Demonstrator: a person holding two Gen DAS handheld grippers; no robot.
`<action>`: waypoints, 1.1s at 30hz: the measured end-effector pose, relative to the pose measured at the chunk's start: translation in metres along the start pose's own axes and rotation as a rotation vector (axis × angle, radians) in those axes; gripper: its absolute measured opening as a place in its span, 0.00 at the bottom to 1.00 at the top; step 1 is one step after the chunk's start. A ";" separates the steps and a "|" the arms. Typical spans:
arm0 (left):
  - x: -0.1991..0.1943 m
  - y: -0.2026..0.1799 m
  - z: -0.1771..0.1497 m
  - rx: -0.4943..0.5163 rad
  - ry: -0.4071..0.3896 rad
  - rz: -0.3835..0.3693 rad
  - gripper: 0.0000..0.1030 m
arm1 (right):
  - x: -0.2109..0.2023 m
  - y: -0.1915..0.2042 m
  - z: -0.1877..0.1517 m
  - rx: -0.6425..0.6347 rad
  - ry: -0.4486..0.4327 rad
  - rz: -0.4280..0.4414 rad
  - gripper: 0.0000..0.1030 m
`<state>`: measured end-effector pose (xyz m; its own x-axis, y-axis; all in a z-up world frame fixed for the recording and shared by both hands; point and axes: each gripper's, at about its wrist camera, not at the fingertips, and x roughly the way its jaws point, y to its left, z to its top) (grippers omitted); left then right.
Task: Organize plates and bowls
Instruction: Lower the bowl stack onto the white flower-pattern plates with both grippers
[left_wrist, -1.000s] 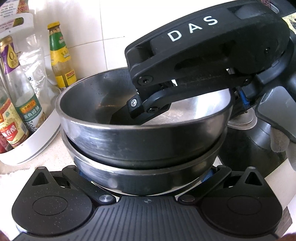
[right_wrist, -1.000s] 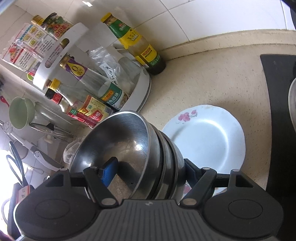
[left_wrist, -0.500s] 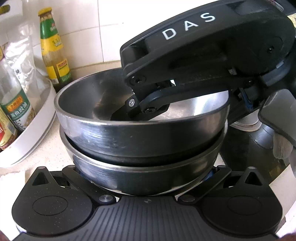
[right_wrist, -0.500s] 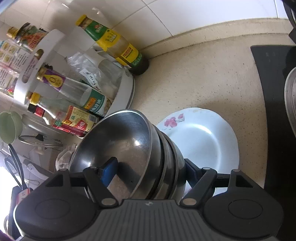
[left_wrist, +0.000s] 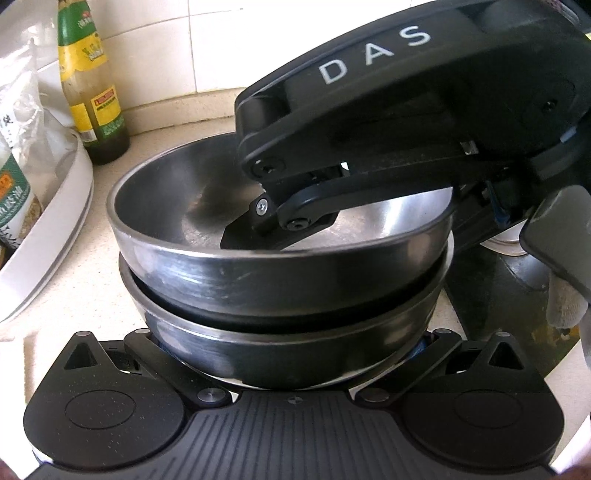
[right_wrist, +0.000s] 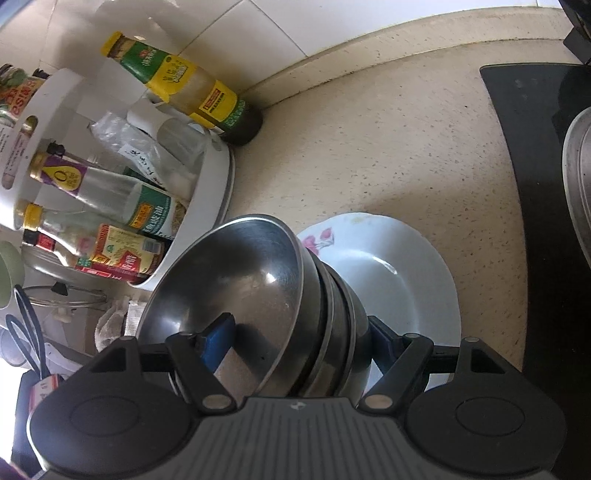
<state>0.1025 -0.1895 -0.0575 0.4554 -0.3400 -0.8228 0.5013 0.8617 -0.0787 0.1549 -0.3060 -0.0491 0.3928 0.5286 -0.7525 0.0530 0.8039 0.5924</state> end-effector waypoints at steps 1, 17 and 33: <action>0.001 0.001 0.001 -0.003 -0.002 -0.001 1.00 | 0.001 0.000 0.001 0.000 -0.005 -0.002 0.93; 0.002 -0.007 0.001 0.082 0.007 0.046 1.00 | 0.009 -0.008 0.001 -0.037 0.014 0.013 0.96; -0.030 -0.013 -0.013 0.172 0.013 0.038 0.97 | -0.014 0.003 -0.008 -0.141 0.016 0.005 0.96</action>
<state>0.0733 -0.1855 -0.0392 0.4671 -0.3029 -0.8307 0.6028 0.7964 0.0485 0.1422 -0.3090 -0.0391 0.3783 0.5360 -0.7547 -0.0786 0.8309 0.5508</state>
